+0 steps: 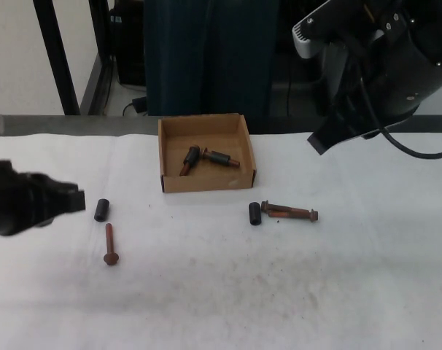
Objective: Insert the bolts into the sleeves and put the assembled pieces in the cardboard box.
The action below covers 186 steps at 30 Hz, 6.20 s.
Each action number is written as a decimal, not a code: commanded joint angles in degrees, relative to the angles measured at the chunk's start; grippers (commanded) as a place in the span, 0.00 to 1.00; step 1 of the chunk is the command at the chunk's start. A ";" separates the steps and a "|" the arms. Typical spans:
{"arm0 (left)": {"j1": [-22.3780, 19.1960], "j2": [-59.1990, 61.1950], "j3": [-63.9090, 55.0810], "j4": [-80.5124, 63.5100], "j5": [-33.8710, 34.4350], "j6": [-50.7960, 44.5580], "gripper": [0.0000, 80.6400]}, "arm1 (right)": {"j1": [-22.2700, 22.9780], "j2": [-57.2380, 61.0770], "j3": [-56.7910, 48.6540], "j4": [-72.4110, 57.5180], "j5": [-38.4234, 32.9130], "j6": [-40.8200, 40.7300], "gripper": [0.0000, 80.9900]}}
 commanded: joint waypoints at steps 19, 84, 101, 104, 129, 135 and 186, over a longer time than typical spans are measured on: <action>-4.26 24.45 -21.57 17.72 -0.63 0.86 0.20 | 0.00 -6.18 -0.56 0.24 3.42 1.75 0.00; -13.60 33.00 -18.33 14.19 -27.51 -1.24 0.46 | -5.32 -4.88 -0.56 -0.26 5.80 2.91 0.00; -13.91 36.37 -19.16 16.75 -18.09 -4.40 0.04 | -5.32 -4.33 -0.56 -0.38 5.80 2.91 0.00; -13.91 35.88 -19.16 18.38 -13.56 -3.28 0.01 | -5.32 -4.33 -0.56 -0.38 5.80 2.91 0.00; -11.98 18.61 -19.00 37.53 -2.82 113.11 0.01 | -5.32 -4.34 -0.56 0.01 5.80 2.91 0.00; -8.49 23.09 -18.29 38.01 -4.29 136.04 0.01 | -5.32 -4.34 -0.56 0.44 5.80 2.91 0.00; -11.53 20.19 -19.12 30.60 -28.30 -21.58 0.66 | -5.32 -4.34 -0.56 0.08 5.80 2.91 0.00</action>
